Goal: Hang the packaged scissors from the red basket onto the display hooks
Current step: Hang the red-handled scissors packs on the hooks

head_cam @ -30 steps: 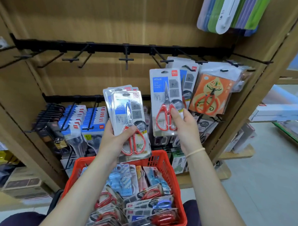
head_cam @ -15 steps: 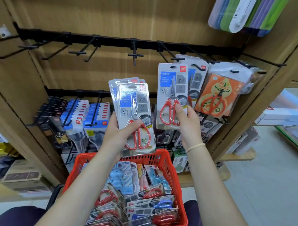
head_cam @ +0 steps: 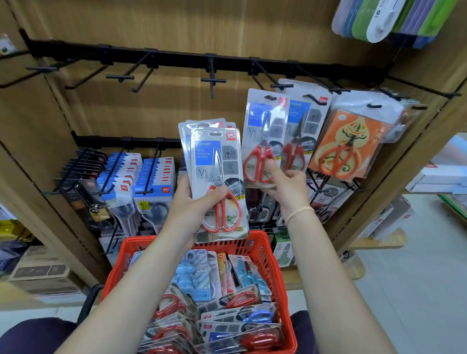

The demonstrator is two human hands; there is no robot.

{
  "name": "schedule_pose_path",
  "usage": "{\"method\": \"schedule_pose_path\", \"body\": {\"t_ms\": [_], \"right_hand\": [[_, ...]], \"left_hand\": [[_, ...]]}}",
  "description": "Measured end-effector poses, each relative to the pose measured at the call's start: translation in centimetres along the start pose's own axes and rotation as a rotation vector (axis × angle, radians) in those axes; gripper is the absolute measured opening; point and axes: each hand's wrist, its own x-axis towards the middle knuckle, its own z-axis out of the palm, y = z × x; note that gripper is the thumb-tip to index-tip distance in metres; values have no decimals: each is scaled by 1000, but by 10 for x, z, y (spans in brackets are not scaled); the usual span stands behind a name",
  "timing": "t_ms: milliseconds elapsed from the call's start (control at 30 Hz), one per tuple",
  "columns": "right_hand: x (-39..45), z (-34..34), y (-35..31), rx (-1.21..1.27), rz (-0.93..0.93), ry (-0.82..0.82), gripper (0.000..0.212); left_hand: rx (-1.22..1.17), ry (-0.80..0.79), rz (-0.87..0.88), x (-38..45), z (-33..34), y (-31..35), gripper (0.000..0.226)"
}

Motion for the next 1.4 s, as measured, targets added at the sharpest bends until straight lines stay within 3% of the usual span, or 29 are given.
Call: {"method": "schedule_pose_path", "body": {"t_ms": [67, 133, 233, 367, 533, 767, 900, 1100, 1400], "right_hand": [[-6, -1, 1, -36, 13, 50, 68], [-22, -4, -5, -137, -20, 50, 56], [-53, -7, -14, -232, -136, -138, 27], [-80, -2, -12, -323, -182, -366, 25], [-77, -3, 4, -289, -119, -313, 38], [-79, -9, 8, -276, -205, -373, 13], [-75, -14, 9, -187, -273, -305, 7], [-67, -17, 3, -61, -359, -105, 20], [-46, -11, -8, -84, -366, -31, 25]], "left_hand": [[4, -7, 4, 2, 2, -1, 46], [6, -11, 13, 3, 2, -3, 45], [10, -11, 12, 5, 5, -5, 44], [12, -12, -15, 7, 12, -6, 46], [-1, -6, -34, 5, 15, -6, 40], [-26, 1, -43, 6, 14, -5, 39], [-69, 13, -48, 6, 13, -3, 34], [-51, 35, -18, 6, 8, -2, 25], [-56, 41, -10, 6, 6, -2, 32]]}}
